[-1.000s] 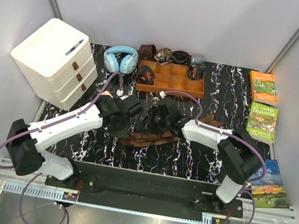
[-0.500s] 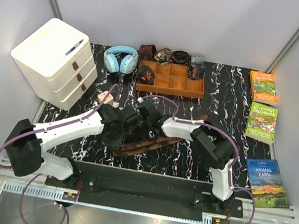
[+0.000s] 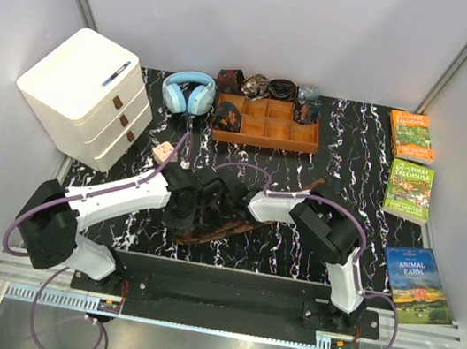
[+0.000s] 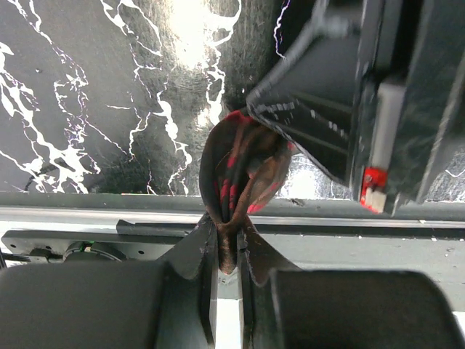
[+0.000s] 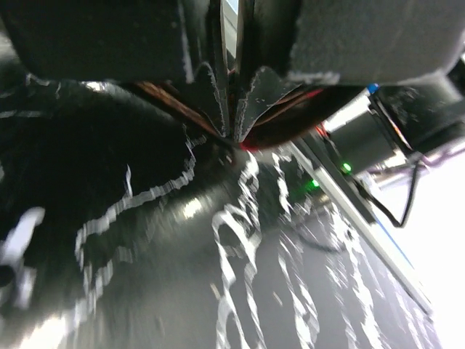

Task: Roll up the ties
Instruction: Roll the tie at the center of the board.

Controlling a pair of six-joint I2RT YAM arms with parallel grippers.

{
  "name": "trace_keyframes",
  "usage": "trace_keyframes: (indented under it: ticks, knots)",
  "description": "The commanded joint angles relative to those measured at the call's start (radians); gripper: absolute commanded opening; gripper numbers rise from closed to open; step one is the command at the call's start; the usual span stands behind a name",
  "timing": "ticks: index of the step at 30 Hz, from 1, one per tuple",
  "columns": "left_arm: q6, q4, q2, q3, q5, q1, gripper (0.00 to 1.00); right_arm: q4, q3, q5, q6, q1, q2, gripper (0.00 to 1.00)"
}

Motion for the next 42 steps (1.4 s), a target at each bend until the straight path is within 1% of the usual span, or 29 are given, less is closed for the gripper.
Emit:
trace_keyframes:
  ticks: [1,5,9,14,18,27,28,30,34,37,42]
  knots:
    - [0.014,0.005,-0.003,0.045,0.004,-0.002,0.06,0.038,-0.051,-0.045,0.033,0.03,-0.069,0.11]
    - [0.012,0.004,0.014,0.041,0.005,0.0,0.05,0.043,-0.065,-0.037,0.035,0.03,-0.078,0.11]
    - [0.009,0.002,0.026,0.045,0.004,-0.008,0.05,0.025,-0.041,0.01,0.026,0.022,-0.086,0.11]
    - [0.001,-0.016,0.057,0.067,-0.019,-0.026,0.05,-0.014,-0.014,0.039,0.012,-0.042,-0.104,0.12]
    - [-0.011,-0.054,0.091,0.097,-0.057,-0.044,0.05,-0.045,-0.048,0.051,-0.009,-0.108,-0.152,0.12]
    - [-0.057,-0.165,0.183,0.197,-0.16,-0.098,0.05,-0.08,-0.231,0.117,-0.054,-0.26,-0.346,0.13]
    - [-0.063,-0.174,0.193,0.205,-0.168,-0.11,0.05,-0.11,-0.243,0.124,-0.057,-0.265,-0.382,0.13]
    - [-0.071,-0.189,0.226,0.225,-0.185,-0.12,0.05,-0.127,-0.281,0.151,-0.057,-0.286,-0.42,0.14]
    - [-0.088,-0.217,0.289,0.254,-0.215,-0.141,0.06,-0.149,-0.355,0.2,-0.048,-0.32,-0.552,0.15]
    - [-0.094,-0.241,0.365,0.289,-0.24,-0.15,0.06,-0.179,-0.404,0.237,-0.049,-0.334,-0.647,0.15]
    - [-0.109,-0.307,0.463,0.398,-0.28,-0.186,0.06,-0.264,-0.436,0.298,-0.063,-0.337,-0.788,0.17]
